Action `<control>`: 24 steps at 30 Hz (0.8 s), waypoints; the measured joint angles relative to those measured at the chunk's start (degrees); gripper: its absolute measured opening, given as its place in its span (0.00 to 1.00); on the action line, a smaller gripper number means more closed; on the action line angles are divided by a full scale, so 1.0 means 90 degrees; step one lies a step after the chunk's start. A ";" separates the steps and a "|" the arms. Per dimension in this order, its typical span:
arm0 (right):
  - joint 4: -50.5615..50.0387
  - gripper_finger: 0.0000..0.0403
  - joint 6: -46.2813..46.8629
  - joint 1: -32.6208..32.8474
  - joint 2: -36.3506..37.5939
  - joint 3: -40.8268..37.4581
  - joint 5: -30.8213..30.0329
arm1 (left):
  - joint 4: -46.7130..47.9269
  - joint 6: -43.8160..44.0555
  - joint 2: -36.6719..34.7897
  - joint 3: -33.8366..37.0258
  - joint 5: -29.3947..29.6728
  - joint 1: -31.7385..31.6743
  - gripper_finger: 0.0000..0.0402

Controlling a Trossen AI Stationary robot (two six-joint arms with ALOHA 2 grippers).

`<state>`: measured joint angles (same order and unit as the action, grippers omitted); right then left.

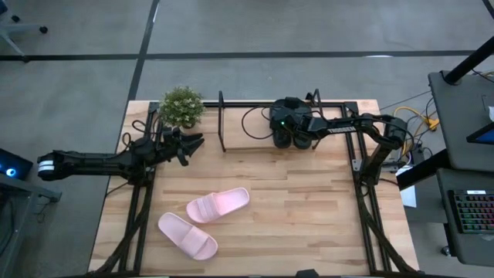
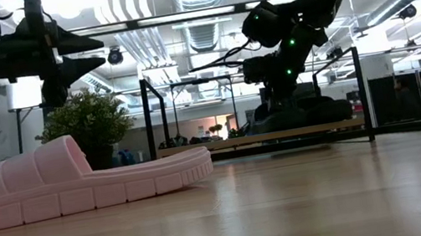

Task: Pick and place slides into the shelf
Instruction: Put the black slipper on the shelf, then put the top pink slipper on the shelf

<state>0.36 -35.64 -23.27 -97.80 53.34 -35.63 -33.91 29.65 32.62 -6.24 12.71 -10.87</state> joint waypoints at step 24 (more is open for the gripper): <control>-0.1002 0.39 0.0717 0.0001 0.0329 -0.0005 0.0534 | 0.0015 -0.0002 0.0000 0.0000 0.0000 0.0001 0.36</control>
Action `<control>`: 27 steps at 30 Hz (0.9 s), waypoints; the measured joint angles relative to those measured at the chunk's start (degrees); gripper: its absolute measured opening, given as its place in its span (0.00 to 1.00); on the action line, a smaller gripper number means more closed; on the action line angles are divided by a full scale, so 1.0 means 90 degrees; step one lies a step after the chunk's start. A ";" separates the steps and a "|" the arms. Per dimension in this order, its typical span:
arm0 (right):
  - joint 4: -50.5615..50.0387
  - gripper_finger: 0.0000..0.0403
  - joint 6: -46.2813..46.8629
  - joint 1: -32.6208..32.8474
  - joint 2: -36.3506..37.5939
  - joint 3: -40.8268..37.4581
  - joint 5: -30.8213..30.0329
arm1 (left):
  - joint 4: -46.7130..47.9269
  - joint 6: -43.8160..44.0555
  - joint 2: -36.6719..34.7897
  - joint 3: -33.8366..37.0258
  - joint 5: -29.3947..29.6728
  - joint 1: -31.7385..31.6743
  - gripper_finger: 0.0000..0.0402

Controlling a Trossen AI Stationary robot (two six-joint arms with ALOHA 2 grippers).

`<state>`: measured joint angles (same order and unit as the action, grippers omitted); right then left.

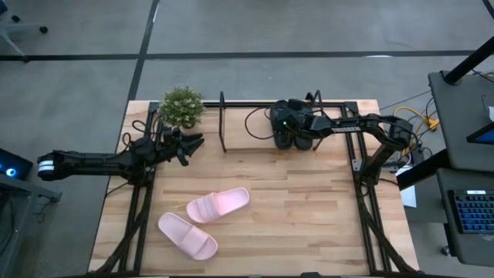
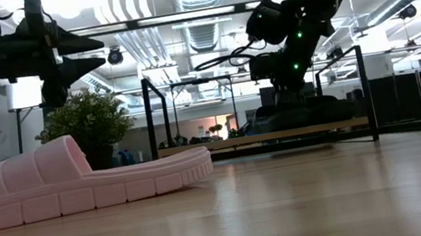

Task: Pick and place slides into the shelf
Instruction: Put the top pink slipper on the shelf

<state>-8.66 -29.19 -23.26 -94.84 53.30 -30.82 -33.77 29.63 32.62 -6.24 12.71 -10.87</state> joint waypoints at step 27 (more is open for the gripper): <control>-0.0776 0.39 0.0809 0.0386 0.1615 0.0085 0.0336 | -0.0009 -0.0005 0.0000 0.0000 -0.0002 -0.0001 0.36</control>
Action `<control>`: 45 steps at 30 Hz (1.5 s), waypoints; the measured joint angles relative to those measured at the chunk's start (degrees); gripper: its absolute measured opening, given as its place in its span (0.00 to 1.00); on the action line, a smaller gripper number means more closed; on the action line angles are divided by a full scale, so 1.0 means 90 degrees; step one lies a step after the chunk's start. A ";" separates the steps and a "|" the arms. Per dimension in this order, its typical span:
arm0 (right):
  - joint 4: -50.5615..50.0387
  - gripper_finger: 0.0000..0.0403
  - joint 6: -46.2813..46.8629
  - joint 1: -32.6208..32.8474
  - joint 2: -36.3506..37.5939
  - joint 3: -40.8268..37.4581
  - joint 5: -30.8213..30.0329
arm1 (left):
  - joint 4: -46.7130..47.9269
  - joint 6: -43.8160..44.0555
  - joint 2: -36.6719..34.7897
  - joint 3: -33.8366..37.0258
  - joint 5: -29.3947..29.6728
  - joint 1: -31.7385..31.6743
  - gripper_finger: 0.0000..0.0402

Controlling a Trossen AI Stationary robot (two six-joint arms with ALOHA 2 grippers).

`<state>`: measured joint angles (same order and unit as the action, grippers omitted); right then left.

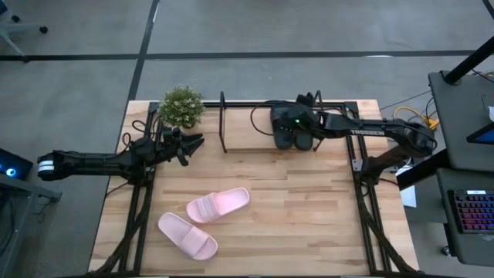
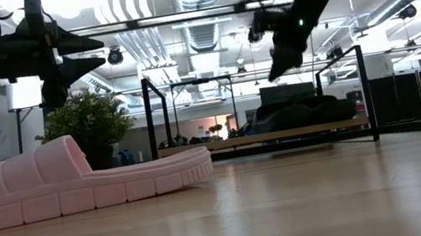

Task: Pick and place slides into the shelf
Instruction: Put the top pink slipper on the shelf

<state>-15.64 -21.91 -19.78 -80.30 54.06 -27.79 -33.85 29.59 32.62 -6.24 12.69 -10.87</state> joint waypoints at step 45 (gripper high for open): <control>0.2037 0.02 0.3079 0.3632 0.3233 -0.0165 0.1481 | -0.0018 0.0009 0.0000 0.0000 -0.0002 0.0002 0.36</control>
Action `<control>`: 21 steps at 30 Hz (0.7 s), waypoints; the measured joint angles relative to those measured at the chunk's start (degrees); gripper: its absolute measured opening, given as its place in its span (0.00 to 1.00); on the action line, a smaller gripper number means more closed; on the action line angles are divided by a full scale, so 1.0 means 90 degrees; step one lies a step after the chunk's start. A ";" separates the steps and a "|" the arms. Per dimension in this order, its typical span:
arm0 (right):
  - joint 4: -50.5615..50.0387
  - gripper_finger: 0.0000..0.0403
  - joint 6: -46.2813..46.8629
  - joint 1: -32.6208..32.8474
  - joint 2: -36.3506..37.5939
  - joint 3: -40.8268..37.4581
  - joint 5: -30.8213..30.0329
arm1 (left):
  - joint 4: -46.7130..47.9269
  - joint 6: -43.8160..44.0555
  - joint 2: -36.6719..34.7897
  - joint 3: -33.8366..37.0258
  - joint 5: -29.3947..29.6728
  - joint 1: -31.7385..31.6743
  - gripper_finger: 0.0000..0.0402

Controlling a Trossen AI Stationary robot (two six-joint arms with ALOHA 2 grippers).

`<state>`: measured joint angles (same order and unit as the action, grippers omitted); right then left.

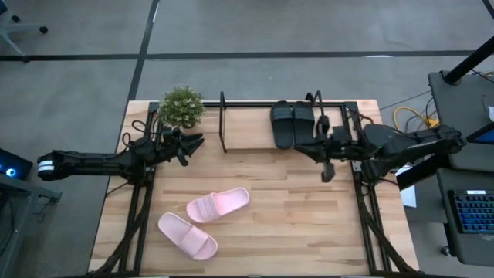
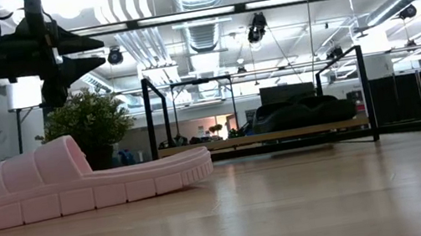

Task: Pick and place slides into the shelf
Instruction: Put the top pink slipper on the shelf

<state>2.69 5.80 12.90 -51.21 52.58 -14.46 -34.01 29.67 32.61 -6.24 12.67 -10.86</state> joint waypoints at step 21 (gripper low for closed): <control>0.0675 0.02 0.0667 0.0595 0.1889 -0.2253 -0.0634 | 0.0026 -0.0002 0.0000 0.0000 -0.0002 -0.0001 0.36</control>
<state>8.77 11.81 18.26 -34.20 32.30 -20.16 -33.78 29.65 32.61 -6.24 12.64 -10.87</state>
